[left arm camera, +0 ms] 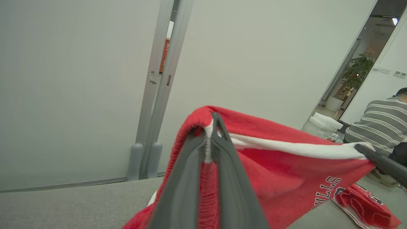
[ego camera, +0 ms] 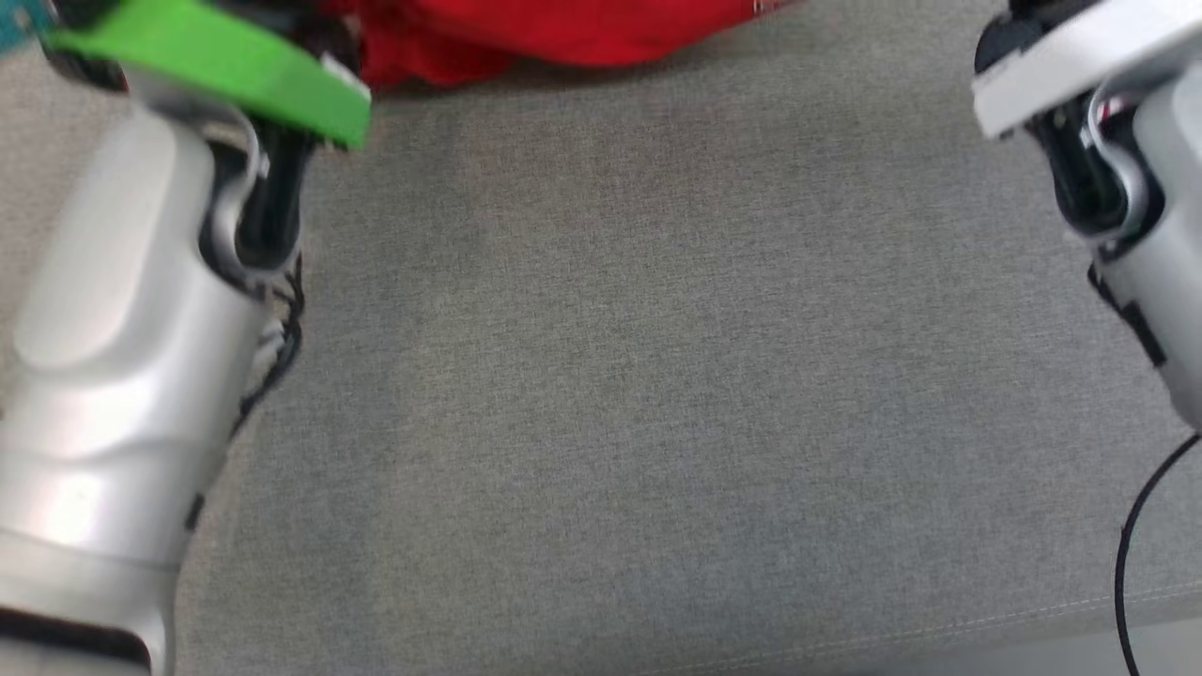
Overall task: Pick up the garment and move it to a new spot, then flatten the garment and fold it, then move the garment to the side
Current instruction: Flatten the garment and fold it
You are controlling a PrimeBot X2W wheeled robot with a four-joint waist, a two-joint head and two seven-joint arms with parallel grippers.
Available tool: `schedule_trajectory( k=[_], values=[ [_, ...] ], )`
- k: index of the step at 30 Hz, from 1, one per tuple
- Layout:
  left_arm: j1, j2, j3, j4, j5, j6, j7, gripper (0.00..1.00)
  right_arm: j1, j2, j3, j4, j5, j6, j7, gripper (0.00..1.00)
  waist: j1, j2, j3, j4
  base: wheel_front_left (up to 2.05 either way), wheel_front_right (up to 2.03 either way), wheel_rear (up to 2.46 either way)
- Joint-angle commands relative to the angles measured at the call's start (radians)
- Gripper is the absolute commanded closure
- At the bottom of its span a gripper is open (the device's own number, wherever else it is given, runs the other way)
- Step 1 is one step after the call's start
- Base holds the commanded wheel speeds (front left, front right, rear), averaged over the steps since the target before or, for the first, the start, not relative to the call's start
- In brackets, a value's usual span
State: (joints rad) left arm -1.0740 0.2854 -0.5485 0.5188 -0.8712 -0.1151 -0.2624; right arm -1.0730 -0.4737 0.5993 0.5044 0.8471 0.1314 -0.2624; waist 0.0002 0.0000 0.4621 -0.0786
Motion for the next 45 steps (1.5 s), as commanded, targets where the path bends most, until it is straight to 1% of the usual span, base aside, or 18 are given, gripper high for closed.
schedule_trajectory(
  k=[1, 5, 9, 13, 19, 22, 27, 31, 37, 41, 45],
  values=[
    [0.094, -0.005, 0.031, -0.049, 0.027, 0.014, -0.002, 1.0, 0.072, -0.014, -0.009, -0.026, -0.008, -0.002, -0.003, 1.0, -0.0002, 0.0, -0.046, 0.008, 0.0, 0.0, 0.0],
    [0.339, -0.026, 0.104, -0.189, 0.105, 0.032, -0.002, 1.0, 0.264, -0.027, -0.044, -0.105, -0.017, -0.002, -0.003, 1.0, -0.0002, 0.0, -0.09, 0.017, 0.0, 0.0, 0.0],
    [0.564, -0.06, 0.119, -0.284, 0.16, 0.03, -0.002, 1.0, 0.452, -0.024, -0.087, -0.174, -0.024, -0.002, -0.003, 1.0, -0.0002, 0.0, -0.142, 0.02, 0.0, 0.0, 0.0],
    [0.735, -0.078, 0.119, -0.335, 0.193, 0.029, -0.002, 1.0, 0.611, -0.022, -0.124, -0.224, -0.03, -0.002, -0.003, 1.0, -0.0002, 0.0, -0.189, 0.02, 0.0, 0.0, 0.0],
    [0.912, -0.097, 0.119, -0.368, 0.216, 0.02, -0.003, 1.0, 0.814, -0.016, -0.182, -0.282, -0.041, -0.002, -0.003, 1.0, -0.0002, 0.0, -0.246, 0.024, 0.0, 0.0, 0.0],
    [0.968, -0.094, 0.112, -0.371, 0.23, 0.016, -0.003, 1.0, 0.908, -0.002, -0.216, -0.31, -0.046, -0.002, -0.003, 1.0, -0.0002, 0.0, -0.263, 0.03, 0.0, 0.0, 0.0],
    [1.031, -0.11, 0.11, -0.381, 0.244, 0.011, -0.003, 1.0, 1.033, 0.028, -0.294, -0.357, -0.063, -0.002, -0.003, 1.0, -0.0002, 0.0, -0.284, 0.033, 0.0, 0.0, 0.0],
    [1.044, -0.121, 0.096, -0.375, 0.255, 0.005, -0.003, 1.0, 1.067, 0.041, -0.327, -0.374, -0.08, -0.002, -0.003, 1.0, -0.0002, 0.0, -0.296, 0.036, 0.0, 0.0, 0.0],
    [0.987, -0.14, 0.078, -0.366, 0.266, -0.004, -0.003, 1.0, 1.004, 0.038, -0.357, -0.364, -0.098, -0.002, -0.003, 1.0, -0.0002, 0.0, -0.293, 0.069, 0.0, 0.0, 0.0],
    [0.918, -0.158, 0.07, -0.351, 0.269, -0.009, -0.003, 1.0, 0.902, 0.017, -0.349, -0.339, -0.117, -0.002, -0.002, 1.0, -0.0002, 0.0, -0.26, 0.107, 0.0, 0.0, 0.0],
    [0.815, -0.171, 0.07, -0.322, 0.27, -0.014, -0.003, 1.0, 0.747, -0.013, -0.317, -0.298, -0.139, -0.002, 0.015, 1.0, -0.0002, 0.0, -0.21, 0.147, 0.0, 0.0, 0.0]
  ],
)
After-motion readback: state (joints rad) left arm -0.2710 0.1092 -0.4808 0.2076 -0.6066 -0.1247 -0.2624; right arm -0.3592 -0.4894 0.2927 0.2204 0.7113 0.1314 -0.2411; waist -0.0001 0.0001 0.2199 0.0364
